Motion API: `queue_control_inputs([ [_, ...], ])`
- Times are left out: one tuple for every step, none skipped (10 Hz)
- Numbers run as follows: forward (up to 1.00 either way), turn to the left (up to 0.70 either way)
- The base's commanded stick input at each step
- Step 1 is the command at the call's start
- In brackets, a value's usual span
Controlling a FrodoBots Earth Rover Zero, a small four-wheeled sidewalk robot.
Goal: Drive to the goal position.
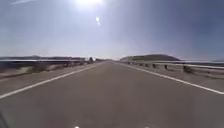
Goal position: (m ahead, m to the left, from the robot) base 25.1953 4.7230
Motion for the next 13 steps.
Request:
queue_control_inputs([
  [1.0, 0.0],
  [1.0, 0.0],
  [1.0, 0.0],
  [1.0, 0.0],
  [1.0, 0.0],
  [1.0, 0.0],
  [1.0, 0.0],
  [1.0, 0.0],
  [1.0, 0.0],
  [1.0, 0.0],
  [1.0, 0.0],
  [1.0, 0.0],
  [1.0, 0.0],
])
